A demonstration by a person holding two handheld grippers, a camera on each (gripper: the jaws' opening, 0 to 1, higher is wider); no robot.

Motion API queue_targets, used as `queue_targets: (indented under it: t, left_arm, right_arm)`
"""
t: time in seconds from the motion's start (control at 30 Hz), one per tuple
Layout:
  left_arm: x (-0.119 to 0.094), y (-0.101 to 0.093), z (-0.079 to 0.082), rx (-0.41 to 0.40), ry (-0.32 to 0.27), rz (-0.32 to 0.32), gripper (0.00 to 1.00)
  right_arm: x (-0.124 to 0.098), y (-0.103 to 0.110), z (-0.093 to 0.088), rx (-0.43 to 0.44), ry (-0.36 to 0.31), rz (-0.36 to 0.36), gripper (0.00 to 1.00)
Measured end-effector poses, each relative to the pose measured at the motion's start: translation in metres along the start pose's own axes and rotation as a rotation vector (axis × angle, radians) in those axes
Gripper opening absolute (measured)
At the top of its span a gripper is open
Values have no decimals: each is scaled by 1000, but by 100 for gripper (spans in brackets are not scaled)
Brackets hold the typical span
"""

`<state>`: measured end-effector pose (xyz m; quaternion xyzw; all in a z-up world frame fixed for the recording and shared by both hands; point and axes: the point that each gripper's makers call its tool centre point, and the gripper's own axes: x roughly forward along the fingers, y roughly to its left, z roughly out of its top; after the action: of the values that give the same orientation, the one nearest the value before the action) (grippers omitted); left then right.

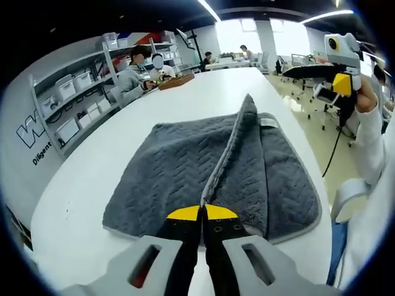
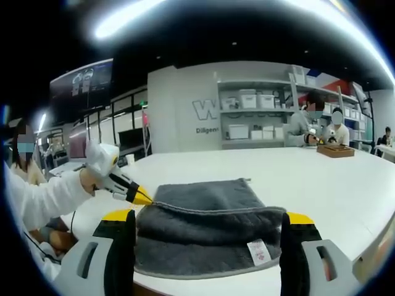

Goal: Open the folded towel by lifting each exposed corner and separating the folded layers until the towel lies flat within the target outline without major curled edges

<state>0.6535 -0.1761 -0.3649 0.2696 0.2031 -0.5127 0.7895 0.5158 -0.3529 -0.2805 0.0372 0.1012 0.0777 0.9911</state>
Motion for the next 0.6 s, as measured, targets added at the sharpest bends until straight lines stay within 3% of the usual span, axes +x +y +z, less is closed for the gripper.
queue_targets:
  t: [0.6]
  left_arm:
    - [4,25,-10,-59,15,64,1]
  right_arm:
    - [1,-1,0,1,5,1,98]
